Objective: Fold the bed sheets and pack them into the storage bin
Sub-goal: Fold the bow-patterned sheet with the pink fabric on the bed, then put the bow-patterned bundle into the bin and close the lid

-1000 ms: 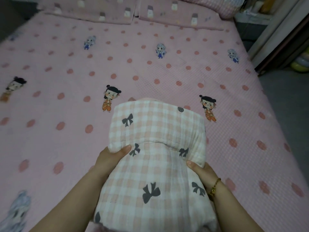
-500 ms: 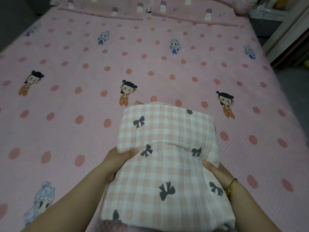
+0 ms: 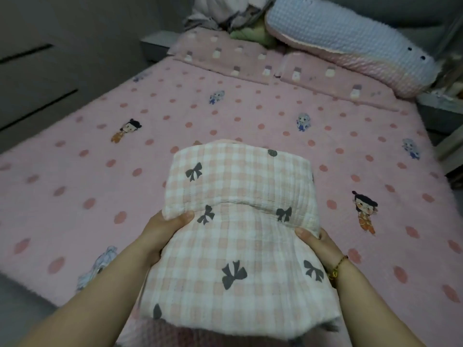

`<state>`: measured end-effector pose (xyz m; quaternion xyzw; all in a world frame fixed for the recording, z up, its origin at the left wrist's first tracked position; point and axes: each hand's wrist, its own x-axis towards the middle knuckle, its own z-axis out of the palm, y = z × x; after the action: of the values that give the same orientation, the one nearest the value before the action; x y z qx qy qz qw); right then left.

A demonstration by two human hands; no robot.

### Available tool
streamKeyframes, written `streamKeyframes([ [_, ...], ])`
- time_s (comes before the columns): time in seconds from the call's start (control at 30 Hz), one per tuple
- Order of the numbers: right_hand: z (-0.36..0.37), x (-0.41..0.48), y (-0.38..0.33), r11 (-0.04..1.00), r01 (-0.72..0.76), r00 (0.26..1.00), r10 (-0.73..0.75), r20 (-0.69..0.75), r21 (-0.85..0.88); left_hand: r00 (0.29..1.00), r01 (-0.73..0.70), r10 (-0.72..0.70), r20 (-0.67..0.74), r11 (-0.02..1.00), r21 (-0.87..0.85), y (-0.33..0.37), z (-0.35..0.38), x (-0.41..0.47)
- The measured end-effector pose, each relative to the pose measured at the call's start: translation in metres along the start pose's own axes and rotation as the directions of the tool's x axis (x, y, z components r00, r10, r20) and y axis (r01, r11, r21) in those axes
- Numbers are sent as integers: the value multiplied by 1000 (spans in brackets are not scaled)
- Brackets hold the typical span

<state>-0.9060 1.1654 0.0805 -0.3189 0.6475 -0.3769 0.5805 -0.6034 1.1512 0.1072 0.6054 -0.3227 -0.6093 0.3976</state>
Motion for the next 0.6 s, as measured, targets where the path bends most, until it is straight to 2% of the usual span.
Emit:
streamKeyframes([
  [0.1,24,-2,-17,995,75,988,-65,141,-63,976,-105,84,-202,990,-97,-11,-20,-49],
  [0.17,40,-4,-24,984,128,972,-99,214,-127,951,-137,90,-296,980,-142,-21,-32,-76],
  [0.23,67,-18,-31,965,188,934,-118,338,-182,909,-178,78,-409,961,-211,-37,-49,-112],
  [0.27,96,-30,-31,949,222,900,-111,422,-225,859,-223,67,-508,941,-253,-52,-64,-145],
  [0.3,106,-34,-31,941,236,883,-104,459,-241,839,-237,55,-542,932,-273,-58,-68,-158],
  [0.37,143,-55,-28,922,273,816,-70,574,-275,751,-264,-7,-660,913,-310,-78,-85,-198],
  [0.43,195,-91,-13,894,323,707,-9,707,-312,624,-321,-67,-779,886,-333,-107,-108,-255],
  [0.47,205,-98,-10,897,328,681,-6,732,-297,596,-320,-80,-799,888,-329,-114,-112,-268],
  [0.53,253,-144,15,867,373,566,69,821,-330,433,-376,-155,-888,864,-335,-148,-127,-325],
  [0.6,288,-176,42,844,408,461,137,877,-347,343,-408,-211,-915,844,-348,-174,-135,-370],
])
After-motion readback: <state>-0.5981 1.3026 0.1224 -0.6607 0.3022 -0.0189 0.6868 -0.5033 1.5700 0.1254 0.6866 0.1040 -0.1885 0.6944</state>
